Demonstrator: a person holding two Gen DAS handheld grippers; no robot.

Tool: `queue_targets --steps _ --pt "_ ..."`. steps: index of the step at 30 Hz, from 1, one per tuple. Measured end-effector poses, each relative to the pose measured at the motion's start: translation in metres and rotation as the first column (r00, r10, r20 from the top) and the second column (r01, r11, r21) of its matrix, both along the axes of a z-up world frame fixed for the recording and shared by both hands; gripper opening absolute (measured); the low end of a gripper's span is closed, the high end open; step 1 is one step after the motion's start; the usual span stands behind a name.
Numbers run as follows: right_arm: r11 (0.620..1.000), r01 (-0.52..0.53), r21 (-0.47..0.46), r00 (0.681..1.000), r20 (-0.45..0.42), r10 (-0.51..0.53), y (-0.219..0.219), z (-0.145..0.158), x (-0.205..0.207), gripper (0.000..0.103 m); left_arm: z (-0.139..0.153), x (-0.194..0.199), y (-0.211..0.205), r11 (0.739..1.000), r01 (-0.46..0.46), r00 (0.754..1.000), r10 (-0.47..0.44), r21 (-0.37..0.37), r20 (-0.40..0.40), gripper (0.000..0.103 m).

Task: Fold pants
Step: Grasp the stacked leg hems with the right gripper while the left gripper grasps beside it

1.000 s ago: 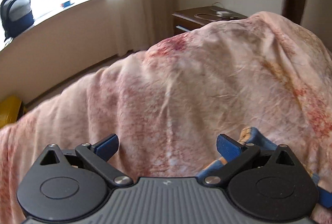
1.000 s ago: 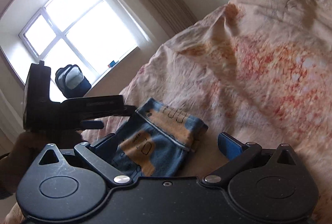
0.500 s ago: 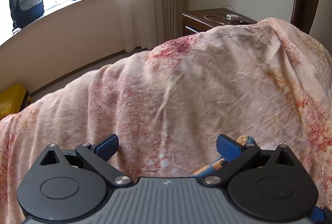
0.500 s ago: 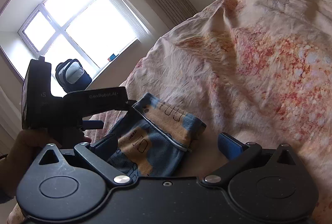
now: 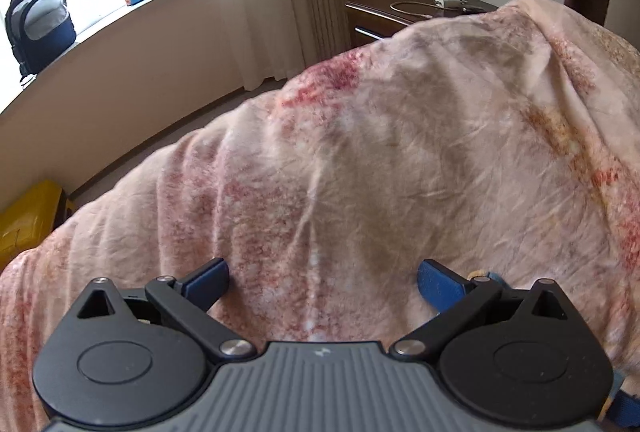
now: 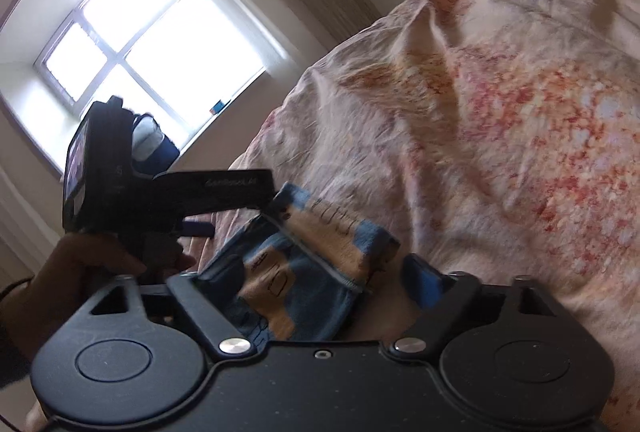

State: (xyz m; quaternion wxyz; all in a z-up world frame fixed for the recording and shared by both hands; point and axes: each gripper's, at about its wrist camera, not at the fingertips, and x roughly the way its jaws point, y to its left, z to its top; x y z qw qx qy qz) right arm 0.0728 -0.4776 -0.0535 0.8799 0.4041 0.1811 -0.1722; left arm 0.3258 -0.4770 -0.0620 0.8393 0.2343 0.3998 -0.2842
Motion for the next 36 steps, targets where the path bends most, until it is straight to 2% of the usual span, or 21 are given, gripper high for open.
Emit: queue_targets --steps 1,2,3,5,8,11,14,18,20,24,27,29,32,36 --pt "1.000 0.013 0.023 1.000 0.006 -0.013 -0.004 -0.001 -0.002 0.068 0.006 -0.002 0.000 1.000 -0.007 1.000 0.007 -0.007 0.015 0.103" --pt "0.999 0.023 0.039 1.000 0.007 -0.023 -0.007 -0.003 -0.003 0.057 0.012 -0.005 0.002 1.000 -0.009 1.000 0.009 -0.017 0.022 0.103" --pt "0.998 0.033 0.051 0.999 0.001 -0.033 -0.010 -0.004 -0.004 0.046 0.018 -0.007 0.003 1.000 -0.003 1.000 0.003 -0.031 0.012 0.103" --pt "0.999 0.040 0.028 0.999 -0.025 -0.039 -0.010 -0.003 -0.004 0.034 0.029 -0.008 0.006 0.998 0.012 0.999 -0.015 -0.056 -0.046 0.103" --pt "0.991 0.001 -0.131 0.998 -0.070 -0.011 0.004 0.009 0.002 0.029 0.042 -0.006 0.011 0.993 -0.007 0.978 -0.017 -0.116 -0.207 0.102" --pt "0.956 -0.058 -0.287 0.995 -0.098 0.031 0.024 0.020 0.007 0.023 0.050 -0.001 0.011 0.981 -0.087 0.930 0.017 -0.174 -0.368 0.093" --pt "0.913 -0.101 -0.395 0.992 -0.112 0.061 0.038 0.027 0.010 0.022 0.052 -0.001 0.002 0.981 -0.137 0.896 0.063 -0.139 -0.439 0.080" --pt "0.848 -0.155 -0.507 0.986 -0.135 0.100 0.054 0.031 0.012 0.022 0.052 -0.007 -0.012 0.982 -0.156 0.862 0.082 -0.107 -0.500 0.079" --pt "0.808 -0.195 -0.556 0.979 -0.154 0.130 0.062 0.032 0.013 0.022 0.052 -0.012 -0.016 0.984 -0.150 0.856 0.080 -0.097 -0.511 0.079" --pt "0.746 -0.247 -0.618 0.968 -0.188 0.165 0.074 0.032 0.017 0.022 0.052 -0.025 -0.025 0.992 -0.128 0.871 0.109 -0.008 -0.479 0.073" --pt "0.718 -0.268 -0.642 0.963 -0.200 0.180 0.080 0.033 0.019 0.022 0.047 -0.030 -0.027 0.992 -0.127 0.849 0.122 0.025 -0.513 0.064" --pt "0.710 -0.275 -0.649 0.961 -0.202 0.187 0.082 0.033 0.019 0.022 0.045 -0.031 -0.027 0.990 -0.133 0.839 0.133 0.039 -0.528 0.060" --pt "0.709 -0.276 -0.649 0.961 -0.202 0.189 0.082 0.034 0.019 0.022 0.043 -0.035 -0.032 0.990 -0.127 0.858 0.141 0.063 -0.494 0.056" --pt "0.699 -0.285 -0.656 0.958 -0.208 0.196 0.086 0.035 0.020 0.022 0.044 -0.038 -0.039 0.989 -0.114 0.879 0.143 0.091 -0.454 0.055"
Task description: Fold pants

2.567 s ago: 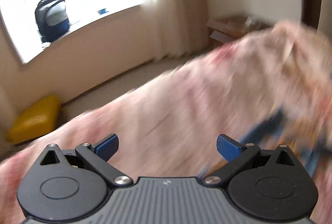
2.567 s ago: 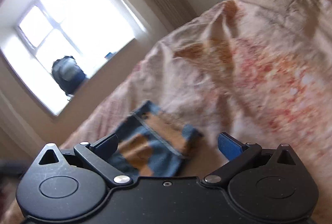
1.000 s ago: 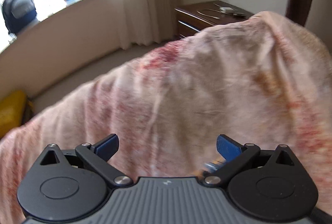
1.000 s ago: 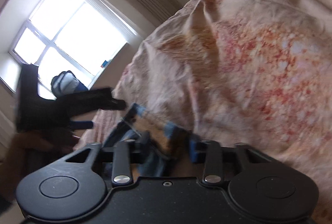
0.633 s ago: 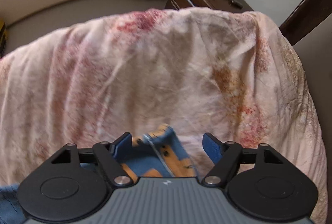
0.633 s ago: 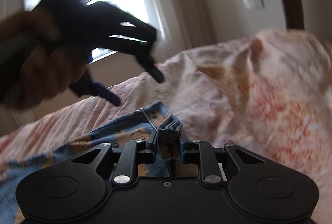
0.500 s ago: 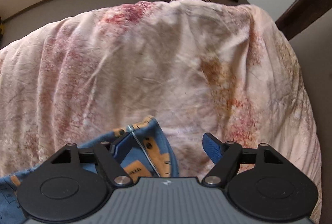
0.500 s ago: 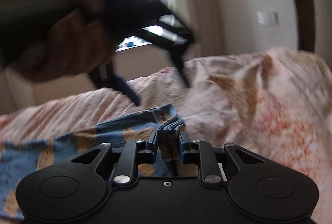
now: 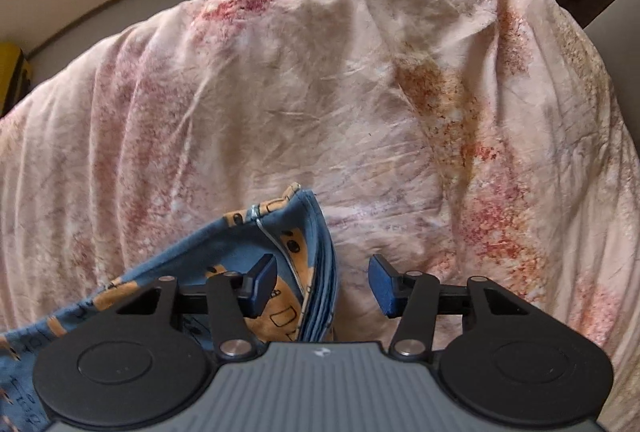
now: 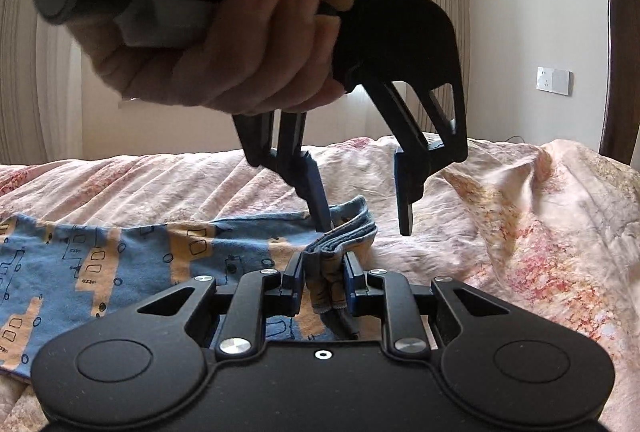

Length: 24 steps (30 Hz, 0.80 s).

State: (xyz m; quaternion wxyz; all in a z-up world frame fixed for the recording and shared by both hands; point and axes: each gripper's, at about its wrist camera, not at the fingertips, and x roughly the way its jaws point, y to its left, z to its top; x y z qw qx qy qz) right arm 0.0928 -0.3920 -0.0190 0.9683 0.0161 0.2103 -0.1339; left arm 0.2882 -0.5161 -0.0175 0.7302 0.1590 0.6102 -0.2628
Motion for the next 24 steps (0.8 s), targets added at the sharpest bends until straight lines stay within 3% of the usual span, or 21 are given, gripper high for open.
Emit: queue_targets --steps 3,7,10,18,24 --pt "1.000 -0.014 -0.004 1.000 0.002 0.014 0.002 0.001 0.000 0.022 -0.004 0.000 -0.005 0.999 0.024 1.000 -0.024 0.041 0.000 0.046" --pt "1.000 -0.020 -0.004 1.000 0.007 0.020 0.002 0.002 0.000 0.022 -0.007 0.001 -0.006 0.997 0.030 0.999 -0.029 0.067 -0.018 0.021" --pt "1.000 -0.027 0.000 1.000 0.010 0.027 0.002 0.003 -0.001 0.022 -0.004 0.000 -0.003 0.997 0.033 0.999 -0.032 0.074 -0.004 0.013" --pt "0.992 -0.085 -0.091 0.993 0.073 0.091 0.019 0.012 -0.011 0.022 0.031 0.003 0.044 0.995 -0.097 0.995 0.096 -0.038 -0.014 0.011" --pt "0.957 -0.229 -0.176 0.950 0.173 0.259 0.051 0.020 -0.030 0.021 0.063 -0.005 0.127 0.961 -0.239 0.970 0.242 -0.141 0.001 0.010"
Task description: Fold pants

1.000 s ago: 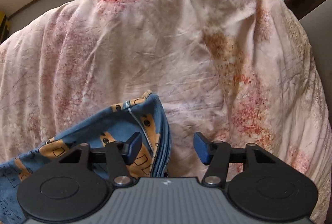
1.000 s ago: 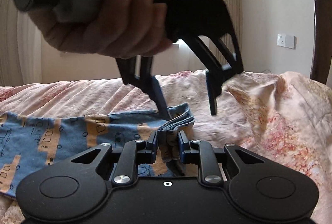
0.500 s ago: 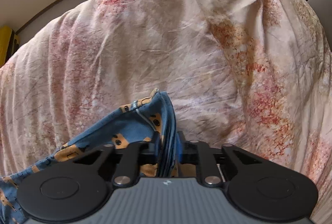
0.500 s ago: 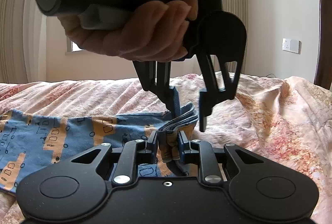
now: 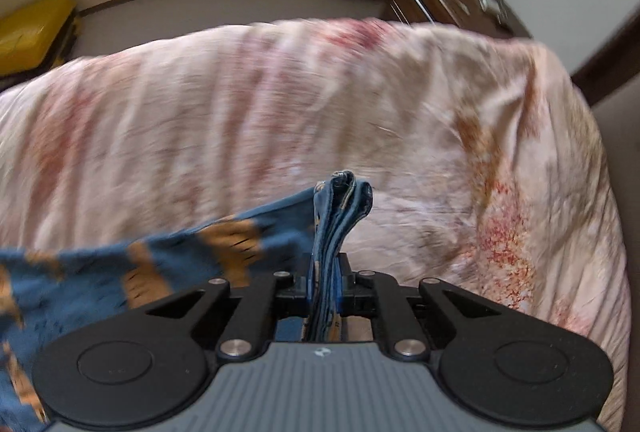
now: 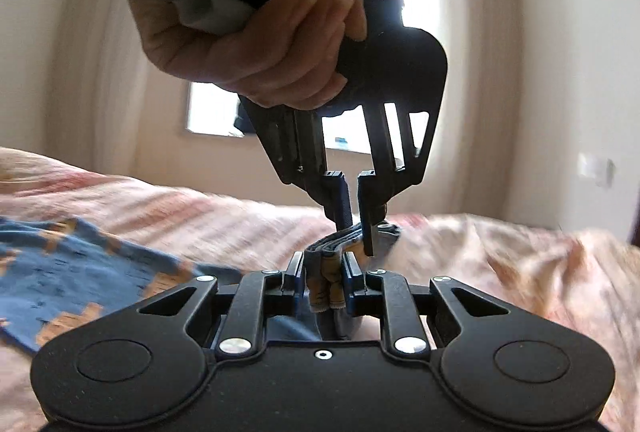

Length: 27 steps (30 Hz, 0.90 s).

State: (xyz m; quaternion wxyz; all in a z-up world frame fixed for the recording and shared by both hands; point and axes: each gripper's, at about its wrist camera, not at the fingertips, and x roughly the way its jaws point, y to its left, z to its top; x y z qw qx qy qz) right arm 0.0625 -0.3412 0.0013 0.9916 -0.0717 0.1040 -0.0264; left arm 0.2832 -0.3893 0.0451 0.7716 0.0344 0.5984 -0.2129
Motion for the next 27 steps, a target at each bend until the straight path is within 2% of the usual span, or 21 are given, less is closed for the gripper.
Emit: queue_targets --steps 3,7,12,16,21,27 --pt "0.992 -0.129 0.015 0.992 -0.006 0.129 0.017 0.001 -0.006 0.021 0.002 -0.012 0.051 0.995 -0.076 0.997 0.078 -0.059 0.023 0.010" --pt "0.957 -0.272 0.098 0.959 -0.058 0.278 0.032 0.002 -0.004 0.021 -0.018 -0.031 0.120 0.973 -0.151 0.980 0.170 -0.175 0.100 0.010" --pt "0.920 -0.349 0.181 0.904 -0.192 0.381 0.054 -0.017 0.013 0.020 -0.068 -0.028 0.176 0.937 -0.281 0.957 0.290 -0.207 0.012 0.010" --pt "0.915 -0.375 0.147 0.878 -0.262 0.402 0.072 -0.033 0.020 0.020 -0.097 -0.023 0.199 0.906 -0.335 0.941 0.337 -0.261 -0.039 0.010" --pt "0.913 -0.374 0.160 0.866 -0.293 0.406 0.073 -0.040 0.026 0.020 -0.111 -0.017 0.204 0.912 -0.300 0.952 0.303 -0.280 -0.035 0.011" --pt "0.912 -0.372 0.175 0.858 -0.311 0.409 0.070 -0.046 0.028 0.020 -0.115 -0.018 0.211 0.906 -0.304 0.952 0.302 -0.295 -0.054 0.011"
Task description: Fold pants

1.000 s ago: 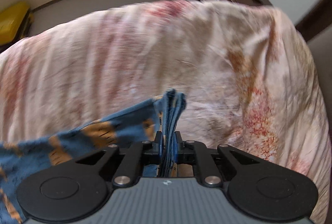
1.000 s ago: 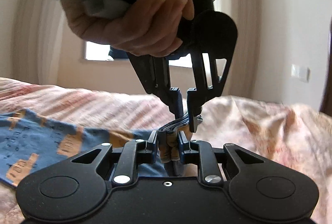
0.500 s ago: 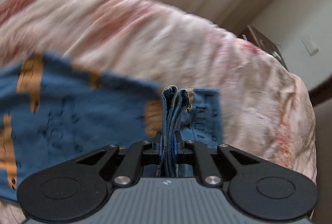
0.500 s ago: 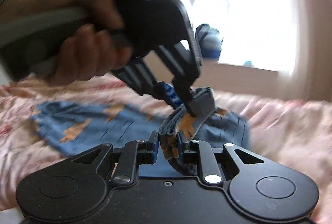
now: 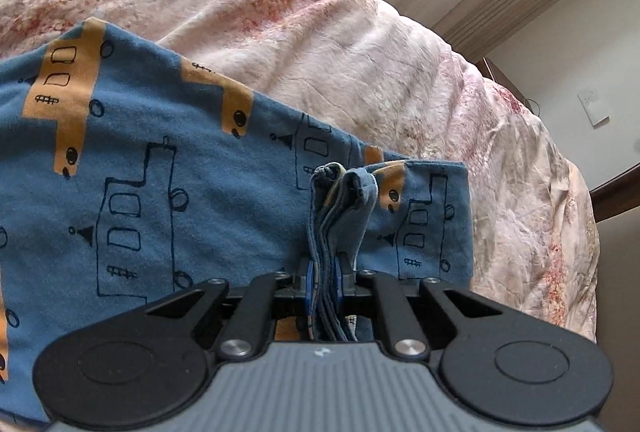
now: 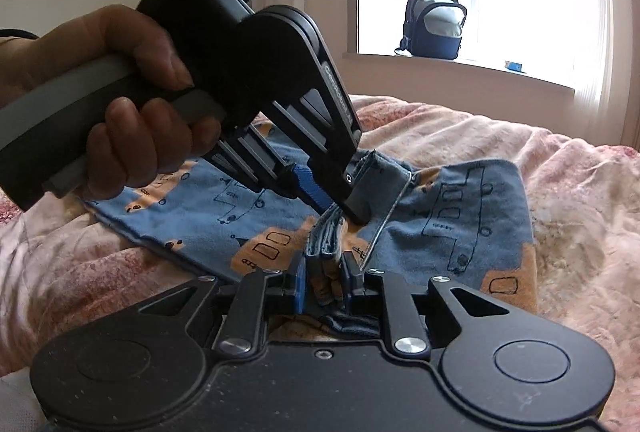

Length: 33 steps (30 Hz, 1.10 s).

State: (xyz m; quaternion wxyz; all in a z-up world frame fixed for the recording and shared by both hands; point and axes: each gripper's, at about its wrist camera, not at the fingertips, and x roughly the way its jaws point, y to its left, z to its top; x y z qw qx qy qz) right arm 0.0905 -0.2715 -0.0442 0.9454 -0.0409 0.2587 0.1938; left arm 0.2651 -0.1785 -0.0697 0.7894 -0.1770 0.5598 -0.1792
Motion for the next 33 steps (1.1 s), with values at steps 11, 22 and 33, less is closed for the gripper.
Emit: queue_targets --steps 11,22,33 --pt "0.999 0.013 0.030 1.000 -0.013 -0.013 -0.004 0.001 0.002 0.020 0.006 -0.007 -0.013 0.997 0.020 0.998 -0.024 0.079 0.052 0.011" --pt "0.999 0.016 0.050 0.999 -0.033 -0.015 -0.007 0.002 0.008 0.020 0.005 -0.006 -0.014 0.996 0.023 0.998 -0.028 0.091 0.055 0.012" --pt "0.998 0.023 0.058 0.999 -0.033 -0.021 -0.008 0.002 0.007 0.020 0.005 -0.007 -0.018 0.992 0.031 0.996 -0.040 0.122 0.073 0.012"
